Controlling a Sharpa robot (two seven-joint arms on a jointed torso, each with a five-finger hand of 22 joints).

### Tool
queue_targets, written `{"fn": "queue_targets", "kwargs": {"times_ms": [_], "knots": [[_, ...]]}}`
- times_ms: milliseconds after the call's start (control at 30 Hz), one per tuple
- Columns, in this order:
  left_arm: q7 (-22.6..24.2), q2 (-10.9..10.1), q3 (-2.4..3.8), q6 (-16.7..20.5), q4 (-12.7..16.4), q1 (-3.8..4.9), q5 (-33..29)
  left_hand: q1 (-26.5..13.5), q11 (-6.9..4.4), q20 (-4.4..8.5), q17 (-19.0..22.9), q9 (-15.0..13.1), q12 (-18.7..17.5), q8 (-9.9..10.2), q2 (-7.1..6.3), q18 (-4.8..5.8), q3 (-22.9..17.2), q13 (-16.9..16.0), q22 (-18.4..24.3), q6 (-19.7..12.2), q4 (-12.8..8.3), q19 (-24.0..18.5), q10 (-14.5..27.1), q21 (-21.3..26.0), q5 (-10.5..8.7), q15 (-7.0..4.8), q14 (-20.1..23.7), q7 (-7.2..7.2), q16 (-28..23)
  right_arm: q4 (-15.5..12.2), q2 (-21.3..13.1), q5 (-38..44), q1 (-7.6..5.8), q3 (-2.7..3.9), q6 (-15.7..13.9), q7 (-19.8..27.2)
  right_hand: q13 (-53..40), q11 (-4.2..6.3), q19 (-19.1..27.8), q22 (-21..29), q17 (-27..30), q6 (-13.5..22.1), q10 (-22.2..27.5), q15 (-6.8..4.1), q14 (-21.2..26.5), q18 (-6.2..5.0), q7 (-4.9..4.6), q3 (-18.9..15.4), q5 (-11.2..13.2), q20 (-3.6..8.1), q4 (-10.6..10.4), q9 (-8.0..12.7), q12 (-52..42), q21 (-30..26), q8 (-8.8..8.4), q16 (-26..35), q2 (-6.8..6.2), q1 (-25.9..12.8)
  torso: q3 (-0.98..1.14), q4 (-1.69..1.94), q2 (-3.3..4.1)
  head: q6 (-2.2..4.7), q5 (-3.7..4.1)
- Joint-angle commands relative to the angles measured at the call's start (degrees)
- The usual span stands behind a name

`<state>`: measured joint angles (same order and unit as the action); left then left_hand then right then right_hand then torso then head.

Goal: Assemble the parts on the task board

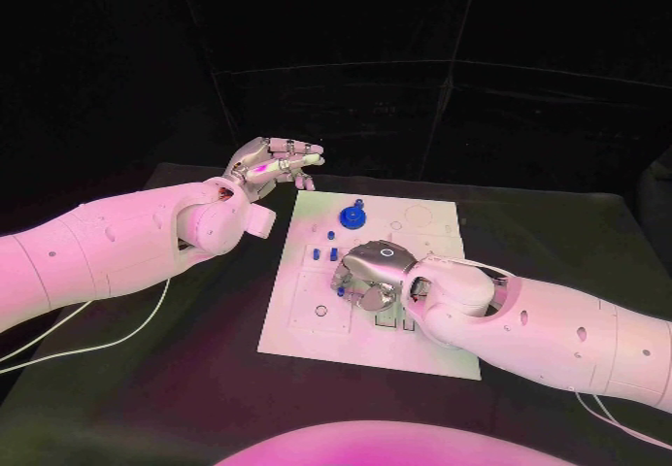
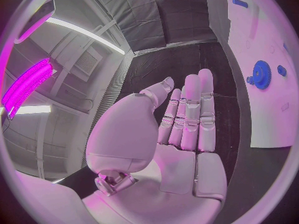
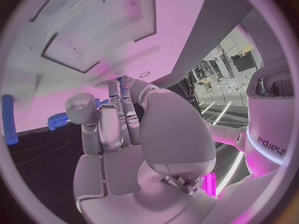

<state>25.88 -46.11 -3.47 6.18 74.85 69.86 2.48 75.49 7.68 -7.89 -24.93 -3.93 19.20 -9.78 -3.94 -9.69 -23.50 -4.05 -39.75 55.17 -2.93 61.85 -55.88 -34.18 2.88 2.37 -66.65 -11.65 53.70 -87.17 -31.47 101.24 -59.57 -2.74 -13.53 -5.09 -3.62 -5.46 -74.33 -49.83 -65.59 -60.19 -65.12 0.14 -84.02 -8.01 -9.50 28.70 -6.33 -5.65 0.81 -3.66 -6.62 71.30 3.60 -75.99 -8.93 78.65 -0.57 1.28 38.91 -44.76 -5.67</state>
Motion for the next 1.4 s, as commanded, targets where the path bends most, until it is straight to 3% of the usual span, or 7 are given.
{"fn": "queue_targets", "kwargs": {"times_ms": [33,367,633,767,1000,1200,1400], "knots": [[0.2,0.0,0.05,-0.5,0.0,0.12,-0.2,0.1,-0.14,-0.23,0.0,0.0,0.4,-0.3,-0.17,-0.74,0.1,0.1,0.1,-0.6,-0.2,-0.1,0.4,0.3,0.33,0.08,0.3,-0.03,-0.2,0.1,0.1,0.9,-0.03,-0.01,-0.3,-0.5,0.0,-0.42,0.3,0.8,0.1,3.1,2.3,0.55,-1.8,0.74,-0.03,-1.0,-0.2,-0.63,-0.1,0.1,0.9,-0.7,-0.21,0.1,-0.47,-1.0,-0.02,-0.01,-0.03,0.01,0.02],[0.1,-0.1,0.05,-0.6,0.0,0.12,-0.2,0.1,-0.14,-0.23,0.0,0.0,0.4,-0.3,-0.17,-0.74,0.1,0.1,0.1,-0.6,-0.2,-0.1,0.4,0.3,0.33,0.08,0.3,-0.03,-0.2,-1.1,-1.1,0.5,-0.02,-0.03,-4.5,-0.3,-0.2,-0.80,0.8,2.0,0.9,5.9,4.5,0.83,-1.5,0.52,-0.35,-2.8,-0.1,-1.00,-0.1,-0.1,0.8,-1.5,-0.06,0.3,-0.74,-1.7,0.09,-0.05,-0.08,0.23,0.13],[0.0,-0.2,0.05,-0.6,-0.2,0.11,-0.2,0.1,-0.12,-0.24,0.1,0.0,0.4,-0.3,-0.21,-0.74,0.2,0.1,0.1,-0.6,-0.2,-0.1,0.5,0.3,0.33,0.10,0.3,-0.05,-0.2,-5.9,-5.7,-0.7,-0.05,0.03,-7.8,-1.1,-0.4,-0.73,0.6,1.8,1.5,4.9,3.6,0.82,-1.4,0.54,-0.45,-3.5,-0.7,-1.02,-0.2,-0.4,-0.5,-1.4,0.43,0.5,-0.09,-1.6,0.05,-0.12,-0.06,0.98,0.85],[0.0,-0.2,0.04,-0.7,-0.2,0.10,-0.2,0.1,-0.12,-0.24,0.1,0.0,0.4,-0.3,-0.21,-0.74,0.2,0.1,0.1,-0.6,-0.2,-0.1,0.5,0.3,0.33,0.10,0.3,-0.05,-0.2,-8.9,-9.7,-2.1,-0.71,0.38,-6.3,-3.7,-0.4,-0.60,0.5,1.8,1.8,4.4,3.2,0.73,-1.3,0.55,-0.27,-4.0,-0.7,-1.02,-0.4,-0.4,-1.0,-1.4,0.58,0.7,-0.21,-1.9,-0.01,-0.20,-0.13,1.49,1.65],[-0.1,-0.2,0.03,-0.9,-0.3,0.10,-0.2,0.1,-0.12,-0.24,0.1,0.0,0.5,-0.3,-0.21,-0.74,0.2,0.1,0.1,-0.7,-0.2,-0.1,0.5,0.3,0.33,0.10,0.3,-0.06,-0.2,-9.4,-14.5,-2.1,-3.66,1.06,-3.6,-7.2,-0.1,0.01,0.8,3.1,3.6,4.4,5.0,0.27,-0.9,0.37,0.71,-8.8,-1.4,-0.79,-1.7,-0.3,-1.4,-2.2,0.23,1.7,-1.91,-3.7,0.02,-0.42,-0.05,2.44,2.63],[-0.1,0.0,0.01,-1.1,-0.5,0.09,-0.2,0.1,-0.12,-0.24,0.1,0.0,0.5,-0.4,-0.19,-0.74,0.2,0.1,0.1,-0.7,-0.2,-0.1,0.5,0.3,0.33,0.10,0.3,-0.05,-0.2,-8.7,-16.0,-1.3,-4.76,1.19,-2.4,-7.9,-0.1,-0.28,0.7,3.9,4.3,5.0,8.3,0.49,-1.0,0.34,1.60,-16.8,-1.5,-0.96,-3.0,-0.3,-2.2,-2.9,0.17,1.9,-0.25,-0.8,0.06,-0.33,-0.03,2.57,2.83],[-0.2,0.2,0.00,-1.2,-0.6,0.08,-0.2,0.1,-0.12,-0.24,0.1,0.0,0.5,-0.4,-0.19,-0.74,0.2,0.1,0.1,-0.7,-0.2,-0.1,0.5,0.3,0.33,0.10,0.3,-0.05,-0.2,-7.8,-15.7,-1.3,-4.99,1.21,-1.5,-7.7,-0.1,-0.14,0.7,4.2,4.4,4.9,9.2,0.41,-1.0,0.29,1.76,-18.2,-1.6,-0.92,-3.3,-0.3,-2.6,-3.1,0.20,1.9,0.72,0.5,-0.08,-0.22,0.03,2.62,2.98]]}}
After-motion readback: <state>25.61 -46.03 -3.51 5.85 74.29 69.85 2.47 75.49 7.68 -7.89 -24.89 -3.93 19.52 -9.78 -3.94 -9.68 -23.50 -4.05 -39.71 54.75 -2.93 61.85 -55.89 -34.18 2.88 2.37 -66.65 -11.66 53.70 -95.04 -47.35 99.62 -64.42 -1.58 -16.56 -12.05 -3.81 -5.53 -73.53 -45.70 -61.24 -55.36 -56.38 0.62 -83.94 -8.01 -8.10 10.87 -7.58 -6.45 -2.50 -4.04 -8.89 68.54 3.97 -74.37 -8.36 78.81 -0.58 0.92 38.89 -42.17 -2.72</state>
